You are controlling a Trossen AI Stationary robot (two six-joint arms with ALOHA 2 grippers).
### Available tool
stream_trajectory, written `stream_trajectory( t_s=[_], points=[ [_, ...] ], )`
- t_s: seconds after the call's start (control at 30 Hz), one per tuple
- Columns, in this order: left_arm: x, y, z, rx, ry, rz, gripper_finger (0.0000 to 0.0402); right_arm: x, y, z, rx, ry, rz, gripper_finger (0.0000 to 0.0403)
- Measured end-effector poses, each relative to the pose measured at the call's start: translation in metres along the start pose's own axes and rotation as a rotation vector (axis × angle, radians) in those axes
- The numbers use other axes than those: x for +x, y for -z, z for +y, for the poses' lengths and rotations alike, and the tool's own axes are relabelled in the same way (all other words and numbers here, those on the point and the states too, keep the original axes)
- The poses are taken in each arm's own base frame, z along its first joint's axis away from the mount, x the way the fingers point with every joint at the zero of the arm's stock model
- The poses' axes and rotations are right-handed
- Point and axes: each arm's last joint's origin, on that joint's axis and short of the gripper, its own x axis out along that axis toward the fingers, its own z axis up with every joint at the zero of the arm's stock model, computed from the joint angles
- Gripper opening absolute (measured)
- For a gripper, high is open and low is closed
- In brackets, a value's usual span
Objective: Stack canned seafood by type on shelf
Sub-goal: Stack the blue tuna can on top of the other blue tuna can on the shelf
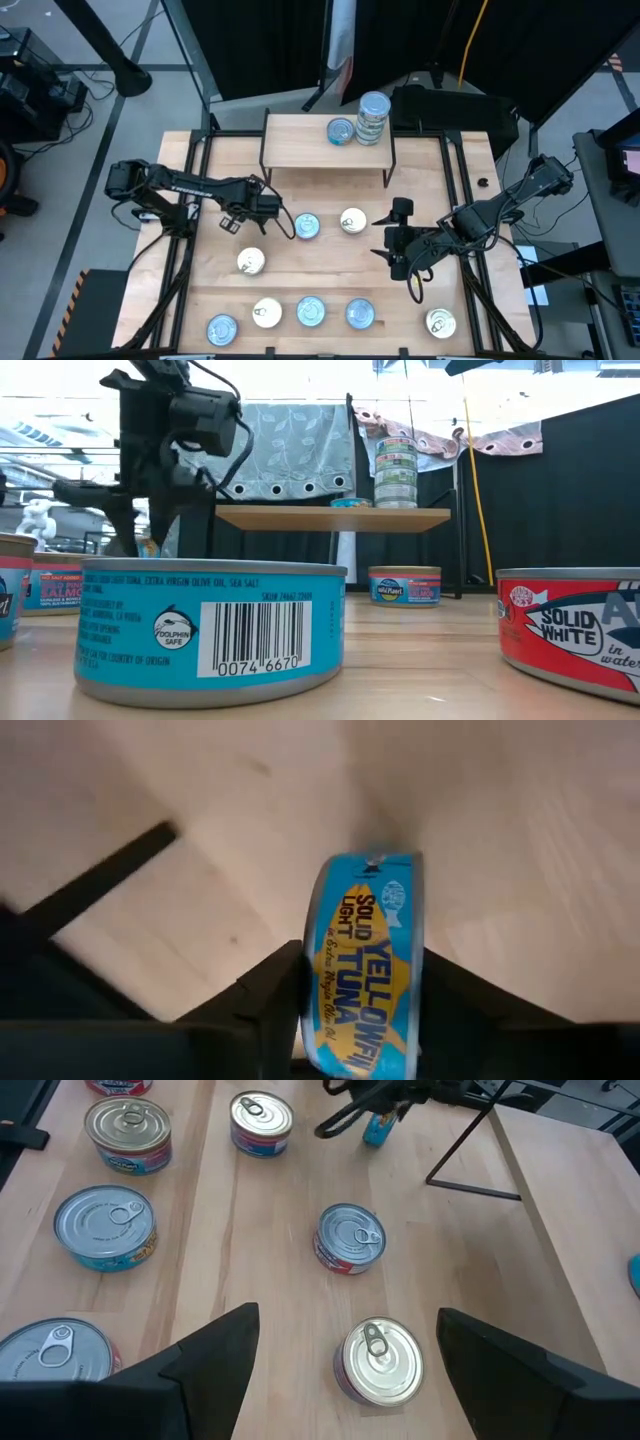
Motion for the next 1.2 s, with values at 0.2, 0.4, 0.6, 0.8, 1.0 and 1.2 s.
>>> stream_trajectory(
  t_s=[0.2, 0.4, 0.6, 0.8, 1.0, 1.2],
  points=[
    [-0.015, 0.007, 0.003, -0.205, 0.004, 0.053, 0.0198, 0.0, 0.0, 0.0, 0.0, 0.0, 0.0, 0.0297],
    [-0.02, 0.014, 0.007, -0.245, 0.022, -0.015, 0.0205, 0.0, 0.0, 0.0, 0.006, 0.001, 0.0, 0.0297],
    [-0.002, 0.015, 0.008, -0.203, 0.029, -0.063, 0.0206, 0.0, 0.001, 0.0, 0.004, 0.002, 0.005, 0.0297],
    [0.011, 0.02, 0.008, -0.184, 0.063, -0.064, 0.0196, 0.0, 0.002, -0.001, 0.008, 0.006, 0.022, 0.0297],
    [-0.001, 0.021, 0.007, -0.225, 0.053, -0.127, 0.0139, 0.0, 0.003, -0.001, 0.008, 0.008, 0.028, 0.0297],
    [-0.045, 0.017, 0.011, -0.357, 0.113, -0.355, 0.0139, 0.0, 0.003, -0.001, 0.004, 0.015, 0.026, 0.0297]
  ],
)
